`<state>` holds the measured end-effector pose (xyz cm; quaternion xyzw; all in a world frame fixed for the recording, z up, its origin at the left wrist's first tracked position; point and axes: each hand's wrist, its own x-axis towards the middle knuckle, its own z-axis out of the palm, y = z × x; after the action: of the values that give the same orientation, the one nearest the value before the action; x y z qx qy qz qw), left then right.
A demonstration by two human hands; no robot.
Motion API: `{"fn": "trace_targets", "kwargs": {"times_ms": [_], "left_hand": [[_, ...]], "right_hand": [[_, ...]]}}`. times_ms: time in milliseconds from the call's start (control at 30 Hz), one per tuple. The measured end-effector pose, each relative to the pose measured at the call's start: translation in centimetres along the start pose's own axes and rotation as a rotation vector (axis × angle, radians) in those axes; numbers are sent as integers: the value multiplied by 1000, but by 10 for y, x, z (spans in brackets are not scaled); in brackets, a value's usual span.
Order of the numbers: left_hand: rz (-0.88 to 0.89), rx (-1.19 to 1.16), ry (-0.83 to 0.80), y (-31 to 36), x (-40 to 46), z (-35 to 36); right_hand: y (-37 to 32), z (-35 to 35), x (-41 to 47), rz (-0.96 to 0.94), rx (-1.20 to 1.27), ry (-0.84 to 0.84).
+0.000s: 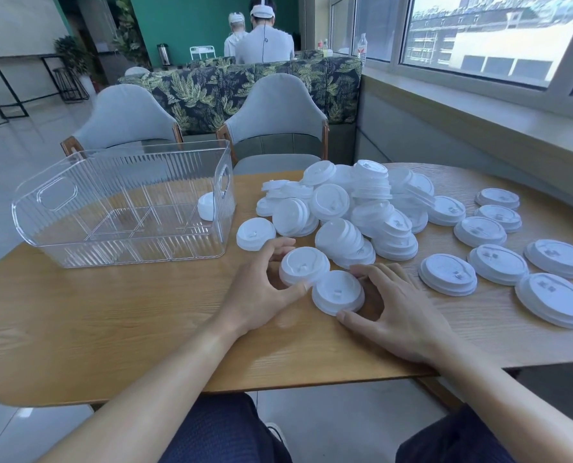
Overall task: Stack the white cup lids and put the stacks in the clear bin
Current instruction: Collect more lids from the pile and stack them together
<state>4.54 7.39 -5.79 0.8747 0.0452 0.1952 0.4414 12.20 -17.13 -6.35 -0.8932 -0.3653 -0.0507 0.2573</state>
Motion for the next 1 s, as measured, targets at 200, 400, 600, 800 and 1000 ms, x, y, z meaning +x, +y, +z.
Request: {"fn": "trace_targets", "kwargs": {"times_ms": [200,400,600,800,1000], "left_hand": [[41,-20,-43,12,-6,17],[71,51,-106,18,-8,26],[94,94,-130,21,-9,28],[88,133,-160,22,-10,27],[88,174,-171,21,-10,28]], "right_hand": [[2,-2,-1,78,247,65],[2,-5,1,128,411,107],[5,-4,0,73,322,59],[3,-2,-1,34,208,60],[1,-3,0,51,147,52]]}}
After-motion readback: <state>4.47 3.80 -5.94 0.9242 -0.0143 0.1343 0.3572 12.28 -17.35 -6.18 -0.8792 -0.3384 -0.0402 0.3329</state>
